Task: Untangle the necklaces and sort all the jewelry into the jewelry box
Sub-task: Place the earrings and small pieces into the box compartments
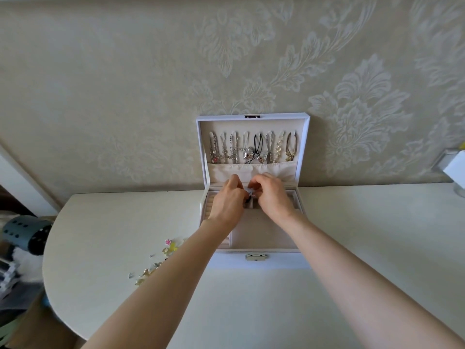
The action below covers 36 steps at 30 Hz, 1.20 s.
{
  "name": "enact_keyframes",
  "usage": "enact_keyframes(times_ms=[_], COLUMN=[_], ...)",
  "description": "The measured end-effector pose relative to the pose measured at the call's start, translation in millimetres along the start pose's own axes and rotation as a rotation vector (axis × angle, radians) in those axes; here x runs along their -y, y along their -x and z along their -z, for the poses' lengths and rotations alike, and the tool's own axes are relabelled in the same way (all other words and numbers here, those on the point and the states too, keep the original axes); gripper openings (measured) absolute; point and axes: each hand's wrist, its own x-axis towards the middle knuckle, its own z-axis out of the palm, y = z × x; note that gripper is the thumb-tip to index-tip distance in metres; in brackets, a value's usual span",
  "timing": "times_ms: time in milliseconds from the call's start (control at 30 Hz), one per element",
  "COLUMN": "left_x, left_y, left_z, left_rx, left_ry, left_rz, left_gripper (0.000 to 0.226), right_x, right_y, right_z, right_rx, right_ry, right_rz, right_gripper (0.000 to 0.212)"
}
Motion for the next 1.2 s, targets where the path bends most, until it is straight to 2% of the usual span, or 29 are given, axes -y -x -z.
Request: enact_keyframes(times_ms=[333,767,967,1067,1200], left_x=[3.2,5.9,11.0,13.1,13.3], left_y=[3.2,4.0,4.6,5.3,6.2], left_z=[4.6,3.5,0.8,0.2,-0.5], left_rx=[0.018,0.027,0.047,0.04,0.02], left_ry=[-0.01,0.043,0.05,0.06,0.079], left_rz=[-0.025,-0.008,-0.024,-0.035,-0.044], left_gripper=[0.028,0.029,0.032,0.033,0.033], right_x=[-2.8,-7.0,2.7,2.5,2.8], right_y=[1.4,2.6,4.1,4.7,4.0], right_z=[-4.9,-3.5,3.9,4.9,3.9], right_rx=[-0.055,-0.072,0.14,0.163,0.121], right_ry=[0.172,0.14,0.33,0.357,0.348], right_rz=[-0.044,-0.073,-0.016,-0.019,-0.039], right_gripper=[0.036,0.034,0.042,0.043,0.034])
